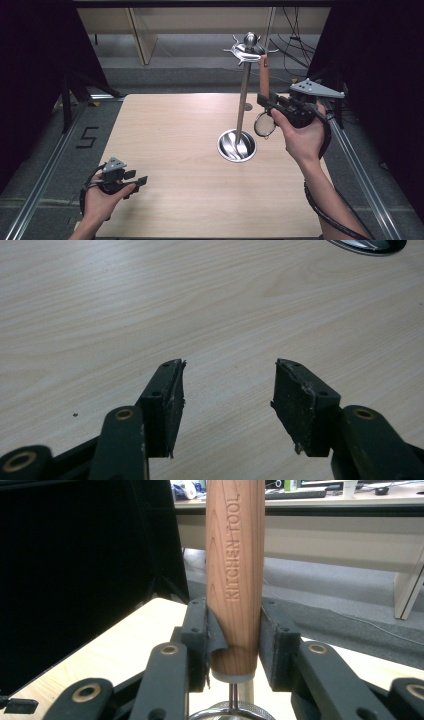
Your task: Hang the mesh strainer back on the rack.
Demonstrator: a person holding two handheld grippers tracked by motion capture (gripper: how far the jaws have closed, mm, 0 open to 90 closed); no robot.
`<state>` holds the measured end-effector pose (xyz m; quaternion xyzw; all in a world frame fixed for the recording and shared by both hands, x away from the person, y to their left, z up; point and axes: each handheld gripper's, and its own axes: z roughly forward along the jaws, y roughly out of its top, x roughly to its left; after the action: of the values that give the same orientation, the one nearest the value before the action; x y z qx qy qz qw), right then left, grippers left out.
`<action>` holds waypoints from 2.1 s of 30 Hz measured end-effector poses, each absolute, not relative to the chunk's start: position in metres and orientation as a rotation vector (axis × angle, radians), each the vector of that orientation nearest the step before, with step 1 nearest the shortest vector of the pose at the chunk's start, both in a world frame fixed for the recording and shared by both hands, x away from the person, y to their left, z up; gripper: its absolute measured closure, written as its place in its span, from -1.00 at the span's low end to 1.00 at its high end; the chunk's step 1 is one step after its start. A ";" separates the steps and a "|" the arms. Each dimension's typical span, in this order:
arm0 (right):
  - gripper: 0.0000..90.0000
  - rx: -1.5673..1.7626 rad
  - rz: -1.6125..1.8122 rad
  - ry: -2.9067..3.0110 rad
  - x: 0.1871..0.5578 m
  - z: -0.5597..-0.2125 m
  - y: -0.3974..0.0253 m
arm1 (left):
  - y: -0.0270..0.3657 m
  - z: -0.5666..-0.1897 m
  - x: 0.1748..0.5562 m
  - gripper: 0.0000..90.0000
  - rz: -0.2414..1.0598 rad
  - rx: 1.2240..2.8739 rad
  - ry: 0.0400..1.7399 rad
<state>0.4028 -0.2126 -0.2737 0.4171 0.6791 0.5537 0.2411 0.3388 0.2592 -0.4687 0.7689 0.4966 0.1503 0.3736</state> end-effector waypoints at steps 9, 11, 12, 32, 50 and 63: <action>0.54 1.132 1.508 1.864 0.407 -0.276 -0.210 | 0.259 -0.469 0.339 0.00 0.384 1.968 1.273; 0.54 1.136 1.500 1.868 0.408 -0.276 -0.210 | 0.259 -0.469 0.339 0.00 0.384 1.969 1.272; 0.54 1.129 1.494 1.862 0.409 -0.277 -0.209 | 0.259 -0.469 0.339 0.00 0.385 1.969 1.272; 0.53 1.136 1.471 1.867 0.417 -0.279 -0.201 | 0.260 -0.468 0.339 0.00 0.382 1.968 1.267; 0.53 1.138 1.445 1.848 0.422 -0.283 -0.196 | 0.260 -0.468 0.339 0.00 0.383 1.964 1.262; 0.51 1.113 1.413 1.846 0.423 -0.285 -0.196 | 0.259 -0.469 0.338 0.00 0.394 1.947 1.259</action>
<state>0.4235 -0.1962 -0.2853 0.4149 0.6880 0.5265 0.2782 0.3384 0.2595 -0.4686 0.7642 0.4940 0.1546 0.3847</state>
